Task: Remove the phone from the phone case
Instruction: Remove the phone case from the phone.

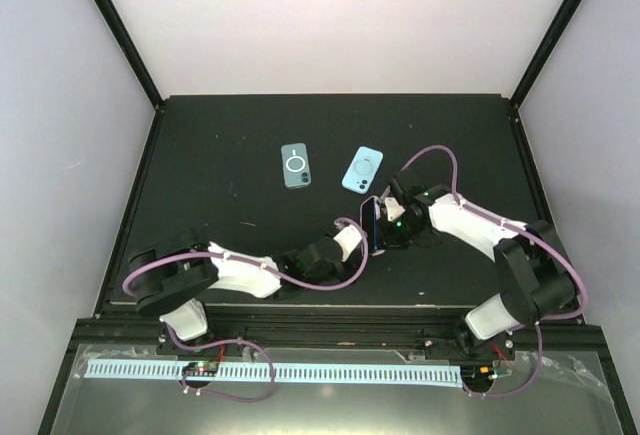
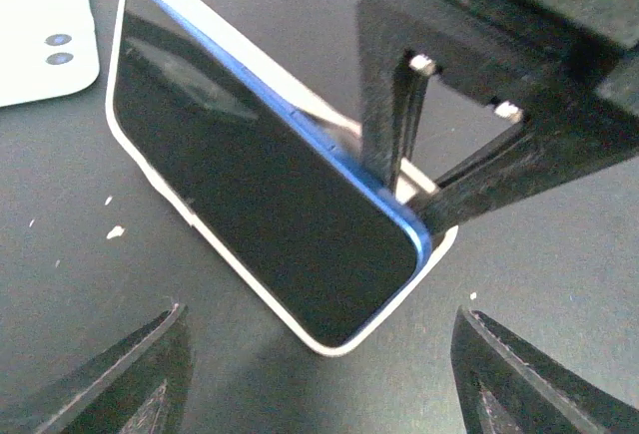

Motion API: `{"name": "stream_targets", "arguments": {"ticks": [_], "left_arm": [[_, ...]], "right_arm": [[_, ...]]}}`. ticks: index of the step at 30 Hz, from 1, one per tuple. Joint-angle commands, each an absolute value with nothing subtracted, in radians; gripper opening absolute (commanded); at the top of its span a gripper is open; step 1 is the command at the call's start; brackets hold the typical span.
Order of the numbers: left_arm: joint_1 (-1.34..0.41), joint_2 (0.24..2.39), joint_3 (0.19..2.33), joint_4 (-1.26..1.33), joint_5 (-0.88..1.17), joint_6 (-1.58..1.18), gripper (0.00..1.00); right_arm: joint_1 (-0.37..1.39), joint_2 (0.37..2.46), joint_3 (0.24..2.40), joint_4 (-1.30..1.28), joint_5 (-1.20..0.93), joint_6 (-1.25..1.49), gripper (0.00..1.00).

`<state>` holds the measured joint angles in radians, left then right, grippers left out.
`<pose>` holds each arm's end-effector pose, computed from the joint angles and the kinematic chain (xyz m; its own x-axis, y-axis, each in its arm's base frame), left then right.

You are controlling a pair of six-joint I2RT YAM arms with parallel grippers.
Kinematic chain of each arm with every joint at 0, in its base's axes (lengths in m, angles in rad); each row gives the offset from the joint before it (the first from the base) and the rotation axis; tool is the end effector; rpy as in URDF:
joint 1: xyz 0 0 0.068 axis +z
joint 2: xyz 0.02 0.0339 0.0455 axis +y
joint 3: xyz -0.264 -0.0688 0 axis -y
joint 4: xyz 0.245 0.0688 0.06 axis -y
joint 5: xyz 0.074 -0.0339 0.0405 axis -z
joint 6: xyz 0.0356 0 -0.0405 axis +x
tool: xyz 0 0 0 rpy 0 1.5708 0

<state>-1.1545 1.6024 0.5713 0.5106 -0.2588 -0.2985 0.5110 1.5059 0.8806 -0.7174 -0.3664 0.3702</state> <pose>0.1296 -0.2705 0.1441 -0.4258 0.2600 -0.8666 0.7001 0.7015 -0.1335 0.2213 0.1387 0.1777 -0.9829 -0.1638 -0.0845 -0.1841 0.8946 0.4071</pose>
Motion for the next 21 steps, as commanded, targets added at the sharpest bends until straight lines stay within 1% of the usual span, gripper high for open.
{"name": "stream_targets", "arguments": {"ticks": [1, 9, 16, 21], "left_arm": [[-1.163, 1.671, 0.656, 0.584, -0.268, -0.203, 0.71], [-1.163, 1.746, 0.698, 0.590, -0.315, -0.177, 0.69], [-1.161, 1.789, 0.728, 0.531, -0.424, -0.176, 0.64], [-1.156, 1.787, 0.718, 0.514, -0.520, -0.192, 0.58]], "right_arm": [[0.518, 1.526, 0.924, -0.672, -0.377, 0.389, 0.01], [0.525, 1.544, 0.934, -0.662, -0.403, 0.390, 0.01], [0.525, 1.551, 0.932, -0.661, -0.432, 0.381, 0.01], [0.525, 1.555, 0.929, -0.665, -0.422, 0.366, 0.01]]}}
